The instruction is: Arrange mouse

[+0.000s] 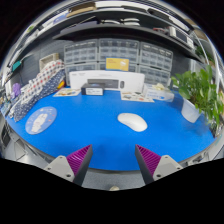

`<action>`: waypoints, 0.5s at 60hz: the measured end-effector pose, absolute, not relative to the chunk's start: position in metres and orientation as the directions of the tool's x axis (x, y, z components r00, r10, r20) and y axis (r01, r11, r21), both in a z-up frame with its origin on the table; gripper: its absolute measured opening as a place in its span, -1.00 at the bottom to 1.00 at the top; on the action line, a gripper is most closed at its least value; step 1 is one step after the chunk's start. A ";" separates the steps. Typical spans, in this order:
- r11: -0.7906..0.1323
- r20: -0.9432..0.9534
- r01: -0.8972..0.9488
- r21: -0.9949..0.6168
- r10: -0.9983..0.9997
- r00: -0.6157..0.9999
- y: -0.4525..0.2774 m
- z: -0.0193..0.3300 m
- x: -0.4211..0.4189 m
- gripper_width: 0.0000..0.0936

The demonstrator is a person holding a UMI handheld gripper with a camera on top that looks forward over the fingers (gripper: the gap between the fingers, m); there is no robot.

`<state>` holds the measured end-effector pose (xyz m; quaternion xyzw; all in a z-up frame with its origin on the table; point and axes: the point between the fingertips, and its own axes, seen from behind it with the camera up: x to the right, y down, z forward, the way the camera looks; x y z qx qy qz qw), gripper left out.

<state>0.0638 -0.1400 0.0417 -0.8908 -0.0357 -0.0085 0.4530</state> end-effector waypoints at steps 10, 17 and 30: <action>-0.594 0.067 0.055 -0.803 0.002 0.998 -0.101 0.023 0.115 0.86; -0.596 0.078 0.050 -0.802 -0.022 0.997 -0.067 0.015 0.138 0.85; -0.610 0.051 0.019 -0.792 -0.034 0.998 -0.007 0.002 0.159 0.86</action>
